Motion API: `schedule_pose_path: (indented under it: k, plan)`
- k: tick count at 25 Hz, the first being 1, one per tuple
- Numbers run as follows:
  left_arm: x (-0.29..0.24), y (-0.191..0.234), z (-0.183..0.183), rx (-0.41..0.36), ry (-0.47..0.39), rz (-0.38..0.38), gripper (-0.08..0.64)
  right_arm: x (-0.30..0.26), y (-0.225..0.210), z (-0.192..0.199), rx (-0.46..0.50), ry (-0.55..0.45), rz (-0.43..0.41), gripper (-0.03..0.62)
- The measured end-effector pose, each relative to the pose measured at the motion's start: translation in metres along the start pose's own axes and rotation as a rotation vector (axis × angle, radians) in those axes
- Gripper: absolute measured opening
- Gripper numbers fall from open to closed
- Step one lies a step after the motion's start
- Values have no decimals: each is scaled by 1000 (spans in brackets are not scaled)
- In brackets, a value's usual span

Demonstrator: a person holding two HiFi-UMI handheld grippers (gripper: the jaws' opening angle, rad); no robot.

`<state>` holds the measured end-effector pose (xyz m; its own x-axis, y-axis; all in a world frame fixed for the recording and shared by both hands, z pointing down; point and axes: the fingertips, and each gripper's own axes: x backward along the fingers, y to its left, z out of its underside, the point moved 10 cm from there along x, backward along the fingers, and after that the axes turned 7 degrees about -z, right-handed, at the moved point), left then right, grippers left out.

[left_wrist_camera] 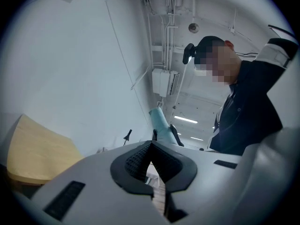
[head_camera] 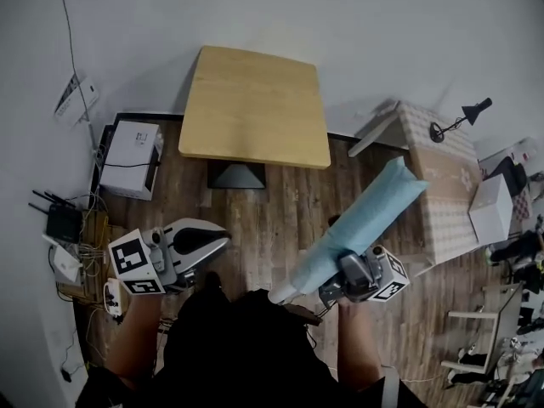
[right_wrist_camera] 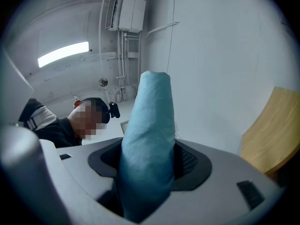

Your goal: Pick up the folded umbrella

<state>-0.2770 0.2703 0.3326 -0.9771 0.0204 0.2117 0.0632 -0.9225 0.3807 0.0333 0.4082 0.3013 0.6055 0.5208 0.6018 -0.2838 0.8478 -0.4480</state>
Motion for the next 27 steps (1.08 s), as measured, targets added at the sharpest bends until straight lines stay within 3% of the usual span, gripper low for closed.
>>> schedule_pose_path:
  k: [5,11,15,18,21,27]
  plan:
    - [-13,-33,4,-39,23,-18,11,21,18,-3,-9,-24,-67,291]
    - [-41,-88,32,-6,50,-4,11,81,58,-1,-34,1,-80,291]
    - [-57,-118,42,-81,153,-33,12,109,88,-5,24,34,-139,293]
    - [-66,-129,57,-50,146,-38,11,127,101,-2,35,30,-182,293]
    - [-83,-145,75,-43,158,-58,11,152,109,0,25,25,-176,292]
    - [-124,-183,98,-45,241,-10,11,198,140,-18,37,-8,-151,293]
